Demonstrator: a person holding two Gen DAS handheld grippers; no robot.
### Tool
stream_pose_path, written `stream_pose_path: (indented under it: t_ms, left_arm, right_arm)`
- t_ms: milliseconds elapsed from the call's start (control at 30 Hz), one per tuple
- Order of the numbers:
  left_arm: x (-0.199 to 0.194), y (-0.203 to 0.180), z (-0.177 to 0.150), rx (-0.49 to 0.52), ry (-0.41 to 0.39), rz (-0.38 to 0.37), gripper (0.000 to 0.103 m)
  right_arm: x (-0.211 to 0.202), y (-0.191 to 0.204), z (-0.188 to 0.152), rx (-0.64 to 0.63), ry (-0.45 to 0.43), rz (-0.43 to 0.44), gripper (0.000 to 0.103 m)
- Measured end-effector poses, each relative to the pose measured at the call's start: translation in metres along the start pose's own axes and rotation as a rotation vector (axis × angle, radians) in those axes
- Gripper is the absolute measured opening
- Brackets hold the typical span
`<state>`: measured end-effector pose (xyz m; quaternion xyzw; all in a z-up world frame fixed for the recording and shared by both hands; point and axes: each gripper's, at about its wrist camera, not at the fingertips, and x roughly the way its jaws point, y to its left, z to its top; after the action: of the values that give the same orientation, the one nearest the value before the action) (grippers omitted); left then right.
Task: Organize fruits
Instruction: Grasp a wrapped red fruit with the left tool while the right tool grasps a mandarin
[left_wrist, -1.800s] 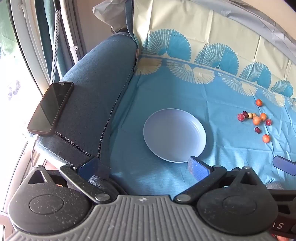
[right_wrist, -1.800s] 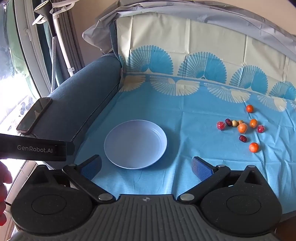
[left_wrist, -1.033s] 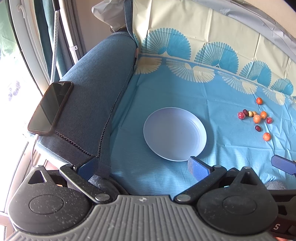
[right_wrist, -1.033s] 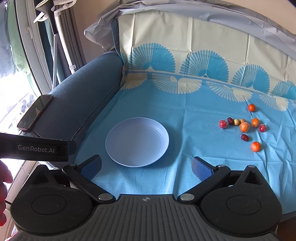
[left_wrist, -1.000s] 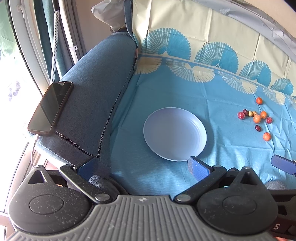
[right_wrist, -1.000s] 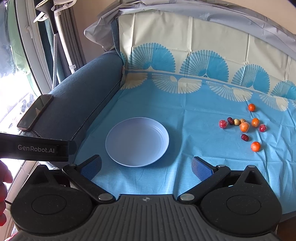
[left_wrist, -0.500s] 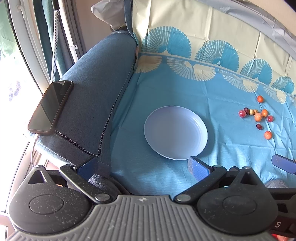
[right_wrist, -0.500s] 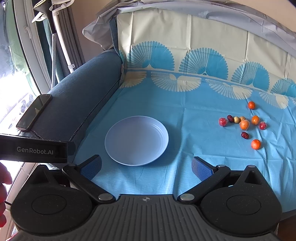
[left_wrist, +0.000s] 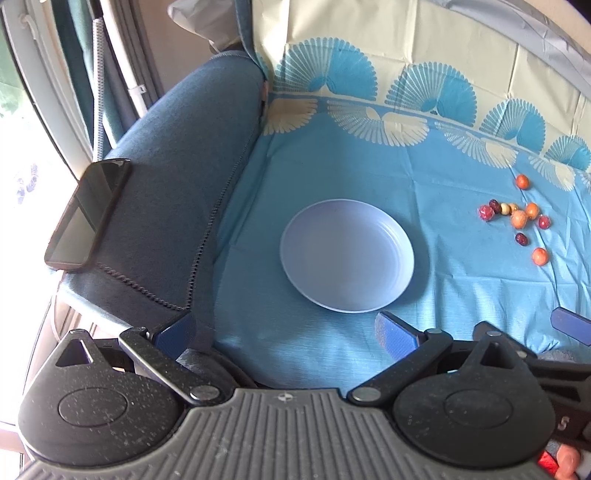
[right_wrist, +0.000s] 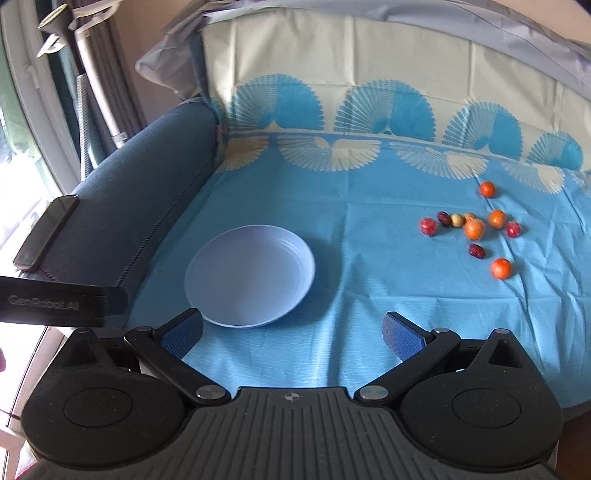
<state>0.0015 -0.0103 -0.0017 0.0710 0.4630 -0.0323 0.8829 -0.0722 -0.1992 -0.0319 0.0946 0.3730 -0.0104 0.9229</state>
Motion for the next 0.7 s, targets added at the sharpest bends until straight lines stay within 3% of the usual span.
stream_pose_path:
  t_ms: [133, 267, 367, 467, 700]
  left_arm:
    - [0.012, -0.02, 0.012, 0.033, 0.027, -0.059, 0.103]
    - [0.026, -0.059, 0.03, 0.095, 0.024, -0.104, 0.103]
    - [0.047, -0.093, 0.045, 0.119, 0.027, -0.163, 0.103]
    - [0.076, -0.132, 0.061, 0.164, 0.045, -0.19, 0.103]
    - [0.167, -0.242, 0.106, 0.306, 0.045, -0.227, 0.103]
  right_arm:
    - [0.015, -0.04, 0.0, 0.1, -0.06, -0.1, 0.103]
    - [0.03, -0.104, 0.0, 0.22, -0.105, -0.318, 0.102]
    - [0.05, -0.152, -0.007, 0.288, -0.083, -0.452, 0.102]
    - [0.078, -0.192, -0.012, 0.325, -0.051, -0.504, 0.102]
    - [0.181, -0.252, -0.005, 0.385, -0.008, -0.513, 0.102]
